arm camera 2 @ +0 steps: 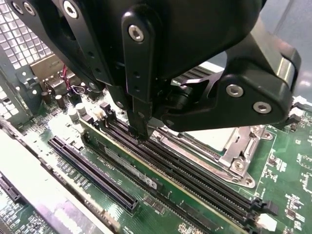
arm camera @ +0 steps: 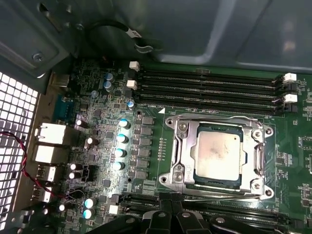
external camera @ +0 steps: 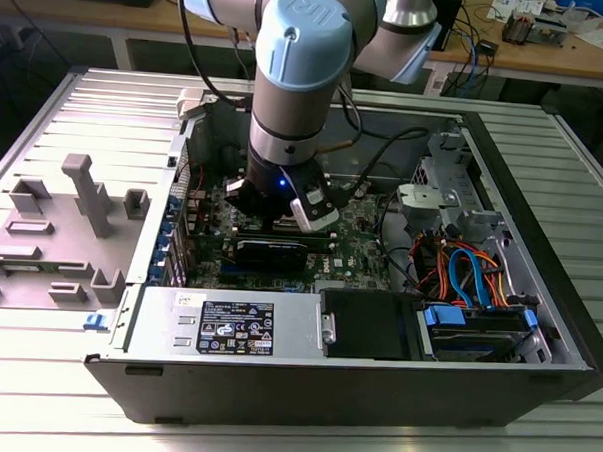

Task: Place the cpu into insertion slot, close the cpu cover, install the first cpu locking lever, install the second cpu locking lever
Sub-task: 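Install the second cpu locking lever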

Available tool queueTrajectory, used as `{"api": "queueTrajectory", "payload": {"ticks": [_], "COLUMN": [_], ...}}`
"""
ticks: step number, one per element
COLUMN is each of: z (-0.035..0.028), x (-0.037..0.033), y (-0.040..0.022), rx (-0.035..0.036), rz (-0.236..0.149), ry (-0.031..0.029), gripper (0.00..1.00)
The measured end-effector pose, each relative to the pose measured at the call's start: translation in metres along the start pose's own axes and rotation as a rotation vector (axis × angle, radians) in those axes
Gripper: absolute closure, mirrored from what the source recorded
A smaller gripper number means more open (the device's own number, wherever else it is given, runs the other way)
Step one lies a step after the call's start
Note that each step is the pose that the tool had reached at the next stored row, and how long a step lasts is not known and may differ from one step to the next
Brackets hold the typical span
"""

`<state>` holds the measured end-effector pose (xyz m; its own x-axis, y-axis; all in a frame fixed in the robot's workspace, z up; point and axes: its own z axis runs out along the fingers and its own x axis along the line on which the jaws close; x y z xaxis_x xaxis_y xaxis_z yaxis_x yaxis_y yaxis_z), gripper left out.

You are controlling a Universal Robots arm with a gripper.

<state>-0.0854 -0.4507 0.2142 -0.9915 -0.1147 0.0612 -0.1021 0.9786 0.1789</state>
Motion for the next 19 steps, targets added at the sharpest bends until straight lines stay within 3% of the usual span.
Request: {"api": "queueTrajectory", "payload": {"ticks": [11, 13, 16, 19], "z": [0.0015, 0.0023, 0.0038, 0.0055], "x": [0.0021, 0.0025, 0.0023, 0.0022], "y": [0.0001, 0.0007, 0.002, 0.0019], "rx": [-0.0015, -0.0054, -0.018, -0.0208], "rz": [-0.001, -0.002, -0.003, -0.003], "ry": [-0.0009, -0.0023, -0.0043, -0.006], "gripper": [0.89, 0.89, 0.89, 0.89]}}
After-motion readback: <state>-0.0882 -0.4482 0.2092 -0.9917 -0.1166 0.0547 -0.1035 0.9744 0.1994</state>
